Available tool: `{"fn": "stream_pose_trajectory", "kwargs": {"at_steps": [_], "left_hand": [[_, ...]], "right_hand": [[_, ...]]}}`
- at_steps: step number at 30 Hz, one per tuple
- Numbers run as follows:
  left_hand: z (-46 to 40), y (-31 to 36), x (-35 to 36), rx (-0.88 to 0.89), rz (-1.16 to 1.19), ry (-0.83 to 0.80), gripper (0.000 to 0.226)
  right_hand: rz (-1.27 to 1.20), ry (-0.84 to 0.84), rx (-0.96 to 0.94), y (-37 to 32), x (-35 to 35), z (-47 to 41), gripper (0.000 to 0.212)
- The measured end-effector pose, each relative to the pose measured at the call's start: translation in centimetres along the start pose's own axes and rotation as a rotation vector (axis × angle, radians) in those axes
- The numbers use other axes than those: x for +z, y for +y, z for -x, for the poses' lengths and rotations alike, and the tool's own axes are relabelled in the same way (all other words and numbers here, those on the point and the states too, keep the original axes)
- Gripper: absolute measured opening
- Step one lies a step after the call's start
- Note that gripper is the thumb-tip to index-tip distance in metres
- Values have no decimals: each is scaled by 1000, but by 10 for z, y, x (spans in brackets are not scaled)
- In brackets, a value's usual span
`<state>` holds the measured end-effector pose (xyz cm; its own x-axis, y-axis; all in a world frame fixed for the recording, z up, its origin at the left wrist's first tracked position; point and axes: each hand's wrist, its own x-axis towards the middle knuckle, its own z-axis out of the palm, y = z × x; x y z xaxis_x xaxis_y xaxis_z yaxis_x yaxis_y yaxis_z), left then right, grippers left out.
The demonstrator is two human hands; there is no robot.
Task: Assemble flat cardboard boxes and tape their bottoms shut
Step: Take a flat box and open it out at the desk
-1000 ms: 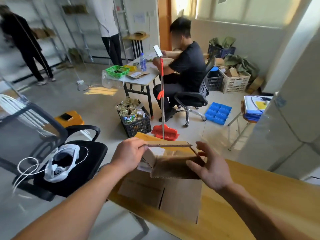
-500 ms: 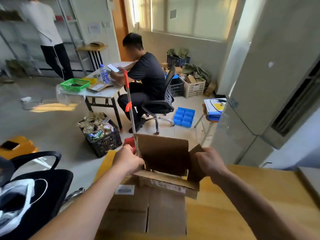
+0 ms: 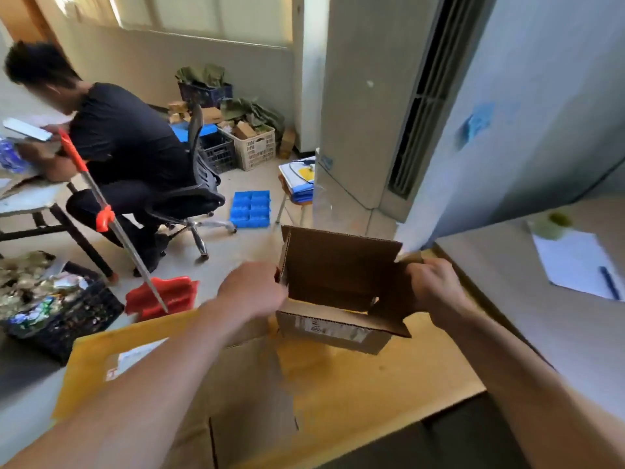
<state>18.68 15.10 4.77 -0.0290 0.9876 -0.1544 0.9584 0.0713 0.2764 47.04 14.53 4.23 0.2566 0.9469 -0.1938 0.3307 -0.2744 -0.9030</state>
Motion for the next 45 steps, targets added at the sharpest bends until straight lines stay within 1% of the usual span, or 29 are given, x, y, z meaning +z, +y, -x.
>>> {"fn": "stream_pose_trajectory", "kwargs": {"at_steps": [2, 4, 6, 7, 10, 12, 15, 17, 19, 22, 24, 26, 28, 30, 32, 34, 36, 37, 39, 40, 41, 42, 43, 45], "left_hand": [[-9, 47, 22, 92, -14, -7, 18], [-19, 99, 46, 181, 20, 29, 17], [-30, 158, 69, 262, 76, 72, 23], [-35, 190, 80, 297, 96, 67, 27], [-51, 287, 117, 398, 93, -19, 32], [-56, 351, 143, 452, 94, -66, 32], [-52, 439, 176, 481, 121, -104, 27], [-48, 489, 193, 473, 139, -128, 20], [-44, 532, 203, 509, 121, -119, 15], [-33, 588, 210, 631, 130, -124, 26], [-26, 621, 215, 741, 100, -152, 31], [-20, 649, 222, 843, 75, -239, 38], [-20, 671, 231, 891, 84, -361, 42], [-25, 689, 238, 890, 105, -487, 44], [-37, 700, 242, 876, 146, -615, 46], [-48, 706, 247, 898, 138, -726, 43], [-55, 707, 252, 959, 72, -768, 37], [-58, 706, 254, 972, 68, -793, 39], [-67, 704, 252, 969, 148, -934, 54], [-70, 702, 252, 992, 171, -1029, 57], [-73, 700, 250, 1050, 161, -1109, 56], [-73, 699, 249, 1111, 119, -1155, 54], [-74, 697, 251, 1153, 71, -1146, 53], [-74, 696, 256, 1172, 23, -997, 64]], "right_hand": [[-20, 65, 3, 14, -51, -5, 20], [-18, 150, 26, 33, -103, -9, 22], [3, 230, 50, 54, -154, -17, 25], [20, 264, 69, 66, -180, -23, 25], [4, 357, 169, 102, -258, -37, 22], [-15, 387, 220, 129, -313, -42, 21], [-12, 408, 303, 170, -393, -36, 28], [-15, 404, 346, 193, -440, -32, 34], [-6, 440, 378, 211, -479, -25, 35], [-15, 581, 394, 231, -525, -17, 31], [48, 657, 417, 243, -547, -12, 30], [148, 671, 479, 257, -558, -8, 24], [198, 662, 568, 271, -562, -8, 22], [164, 662, 599, 281, -566, -9, 20], [54, 659, 572, 284, -569, -12, 9], [-20, 659, 558, 284, -569, -15, 28], [-11, 640, 542, 283, -568, -20, 37], [10, 608, 537, 283, -567, -23, 42], [58, 517, 536, 282, -565, -26, 55], [82, 481, 536, 282, -563, -27, 60], [106, 456, 545, 284, -561, -29, 63], [137, 432, 557, 287, -559, -30, 63], [169, 397, 578, 289, -557, -32, 59], [155, 329, 640, 295, -554, -34, 44]]}}
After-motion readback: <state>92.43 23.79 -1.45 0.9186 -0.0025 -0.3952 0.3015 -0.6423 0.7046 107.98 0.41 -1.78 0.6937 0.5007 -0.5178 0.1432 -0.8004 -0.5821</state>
